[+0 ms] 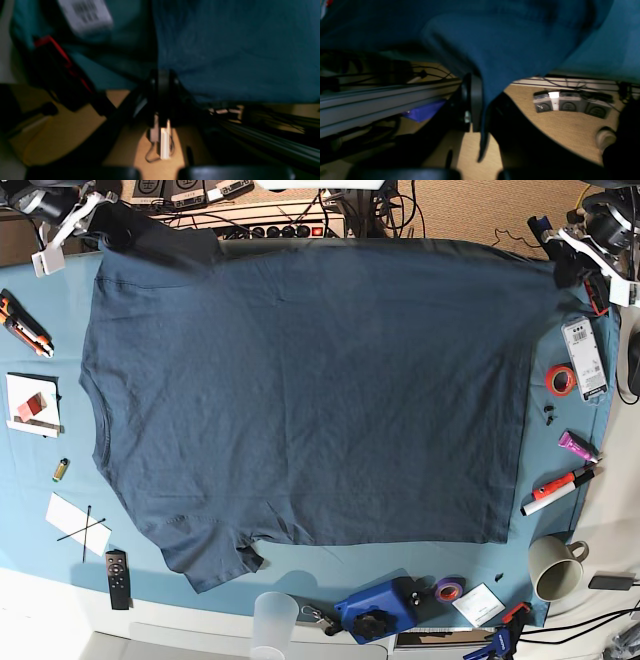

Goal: Fold the T-shirt properly
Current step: 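Lift the shoulder edge with both grippers and pull it taut, then lay the held shoulder edge over the shirt body toward the hem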

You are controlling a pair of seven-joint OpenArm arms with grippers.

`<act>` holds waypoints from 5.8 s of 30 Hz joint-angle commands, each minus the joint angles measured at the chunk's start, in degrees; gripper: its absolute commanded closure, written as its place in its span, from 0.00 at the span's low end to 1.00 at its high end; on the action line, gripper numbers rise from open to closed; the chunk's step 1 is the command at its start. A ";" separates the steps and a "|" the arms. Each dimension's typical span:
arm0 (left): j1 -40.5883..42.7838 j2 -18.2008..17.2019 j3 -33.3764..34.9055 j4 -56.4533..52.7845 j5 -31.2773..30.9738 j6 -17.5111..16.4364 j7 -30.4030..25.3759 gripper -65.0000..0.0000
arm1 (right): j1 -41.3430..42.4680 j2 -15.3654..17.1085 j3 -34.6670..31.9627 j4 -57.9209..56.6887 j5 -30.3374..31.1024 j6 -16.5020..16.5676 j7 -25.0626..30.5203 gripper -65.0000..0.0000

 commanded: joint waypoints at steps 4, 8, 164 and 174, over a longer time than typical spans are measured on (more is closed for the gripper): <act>0.52 -0.76 -0.52 0.94 1.29 0.00 -3.28 1.00 | 2.71 0.87 0.63 0.79 -2.23 0.08 1.81 1.00; 0.68 -0.72 -0.55 0.94 1.31 1.60 0.55 1.00 | 1.84 1.01 0.92 0.79 -2.08 0.08 1.22 1.00; -36.87 -10.12 27.32 -25.73 25.51 7.50 -13.29 1.00 | 51.89 10.03 -21.42 -33.75 -40.85 0.08 25.09 1.00; -39.01 -10.10 27.34 -30.62 25.24 5.84 -16.55 1.00 | 60.81 9.86 -25.05 -43.91 -44.46 0.08 28.13 1.00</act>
